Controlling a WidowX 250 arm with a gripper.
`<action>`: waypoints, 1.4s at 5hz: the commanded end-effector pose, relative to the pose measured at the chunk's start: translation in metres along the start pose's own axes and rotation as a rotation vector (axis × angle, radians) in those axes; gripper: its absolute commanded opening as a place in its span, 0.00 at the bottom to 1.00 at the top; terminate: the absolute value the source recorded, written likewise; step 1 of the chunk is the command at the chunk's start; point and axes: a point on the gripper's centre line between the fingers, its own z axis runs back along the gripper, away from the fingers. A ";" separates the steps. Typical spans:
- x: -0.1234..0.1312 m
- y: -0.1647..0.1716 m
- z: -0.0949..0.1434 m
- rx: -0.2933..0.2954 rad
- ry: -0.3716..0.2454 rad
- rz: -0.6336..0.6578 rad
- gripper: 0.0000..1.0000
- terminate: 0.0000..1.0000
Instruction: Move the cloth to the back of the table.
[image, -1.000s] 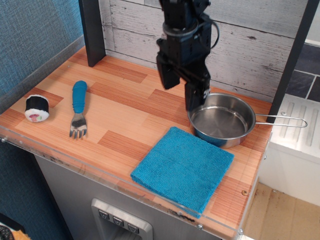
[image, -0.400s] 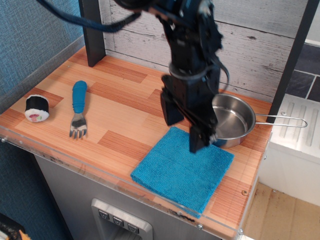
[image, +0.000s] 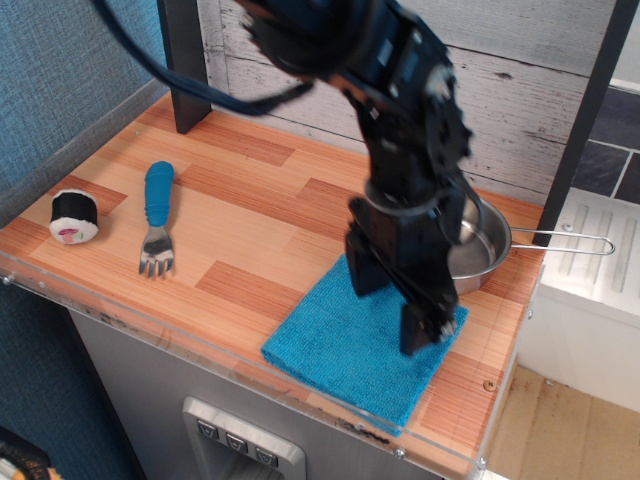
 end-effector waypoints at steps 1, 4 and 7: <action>-0.010 0.000 -0.019 0.002 0.027 0.036 1.00 0.00; -0.028 0.015 -0.027 0.020 0.073 0.091 1.00 0.00; -0.038 0.064 -0.021 0.055 0.085 0.158 1.00 0.00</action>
